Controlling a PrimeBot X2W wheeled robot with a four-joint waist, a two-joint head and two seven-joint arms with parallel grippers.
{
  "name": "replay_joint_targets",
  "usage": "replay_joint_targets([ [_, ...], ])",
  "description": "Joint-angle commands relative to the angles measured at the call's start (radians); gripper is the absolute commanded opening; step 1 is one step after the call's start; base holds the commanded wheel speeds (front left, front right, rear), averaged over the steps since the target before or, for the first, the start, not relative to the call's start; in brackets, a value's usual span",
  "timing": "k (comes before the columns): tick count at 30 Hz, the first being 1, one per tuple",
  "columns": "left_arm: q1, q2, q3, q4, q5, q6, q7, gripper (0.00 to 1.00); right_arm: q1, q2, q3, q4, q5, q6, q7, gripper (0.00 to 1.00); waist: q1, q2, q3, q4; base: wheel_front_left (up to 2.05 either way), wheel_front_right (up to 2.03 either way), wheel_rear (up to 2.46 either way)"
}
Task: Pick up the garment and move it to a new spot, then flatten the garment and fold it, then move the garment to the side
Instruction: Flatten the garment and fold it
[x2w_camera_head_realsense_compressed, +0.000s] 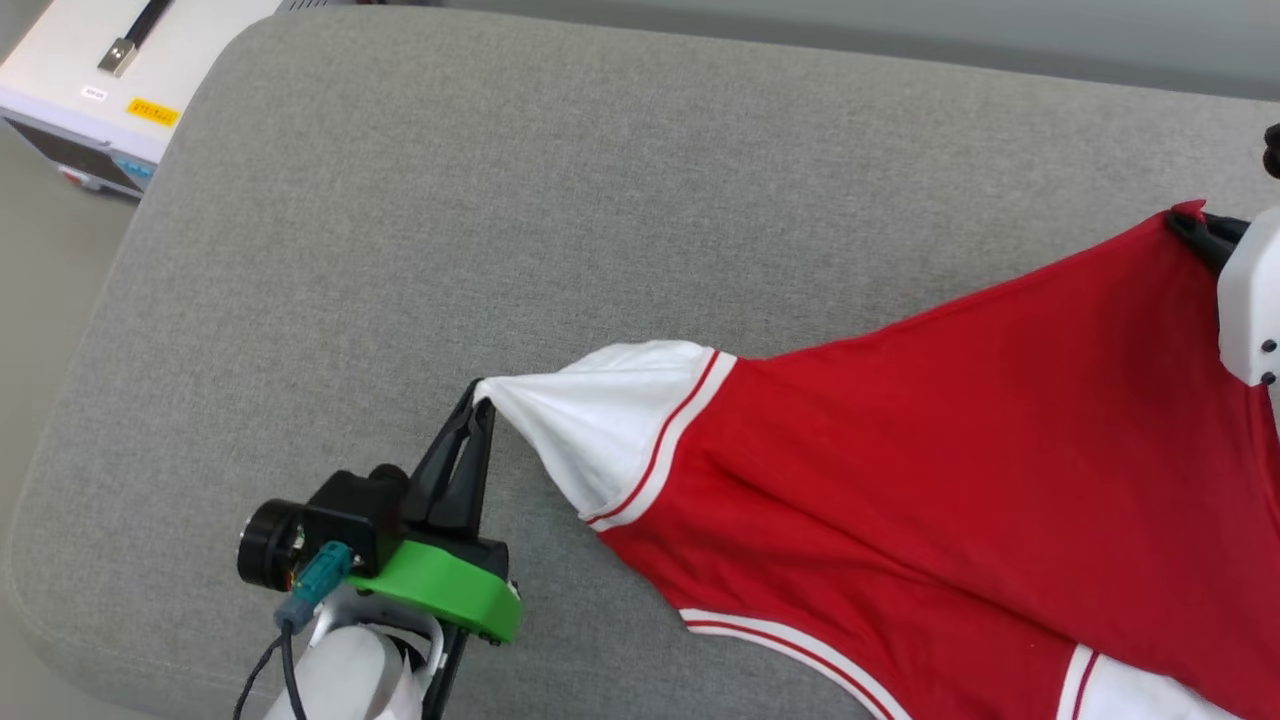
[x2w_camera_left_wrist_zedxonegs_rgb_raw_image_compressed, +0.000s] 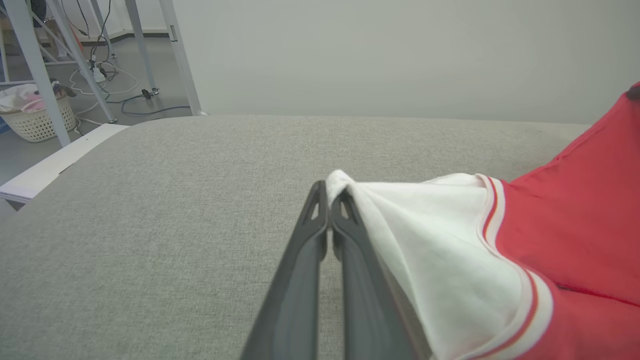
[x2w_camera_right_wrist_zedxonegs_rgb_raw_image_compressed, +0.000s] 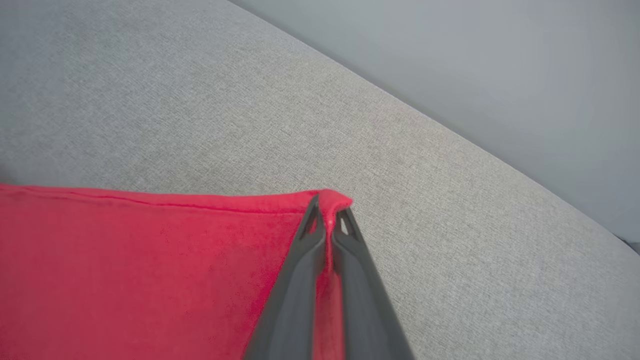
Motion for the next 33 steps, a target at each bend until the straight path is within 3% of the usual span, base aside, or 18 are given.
replay_joint_targets([
  [1, -0.021, 0.016, 0.014, -0.015, -0.001, -0.005, -0.001, 0.00, 0.020, -0.011, -0.015, -0.022, 0.005, -0.001, -0.038, 0.00, 0.0000, 0.0000, -0.059, -0.044, 0.00, 0.00, 0.00],
  [9, -0.175, 0.060, 0.066, -0.073, -0.008, -0.013, 0.034, 0.00, 0.065, -0.011, -0.131, -0.116, -0.021, -0.001, -0.169, 0.00, 0.0000, 0.0000, -0.124, -0.103, 0.00, 0.00, 0.00],
  [20, -0.515, 0.100, 0.065, -0.092, 0.015, -0.073, 0.128, 0.00, 0.062, 0.038, -0.306, -0.252, -0.080, -0.001, -0.193, 0.00, 0.0000, 0.0000, -0.132, -0.162, 0.00, 0.00, 0.00],
  [28, -0.808, 0.082, 0.031, -0.012, 0.000, -0.119, 0.175, 0.00, -0.034, 0.071, -0.395, -0.319, -0.124, -0.001, -0.142, 0.00, 0.0000, 0.0000, -0.056, -0.187, 0.00, 0.00, 0.00],
  [33, -1.025, 0.080, 0.015, 0.081, -0.013, -0.136, 0.200, 0.00, -0.187, 0.104, -0.431, -0.310, -0.149, -0.001, -0.111, 0.00, 0.0000, 0.0000, 0.044, -0.201, 0.00, 0.00, 0.00],
])
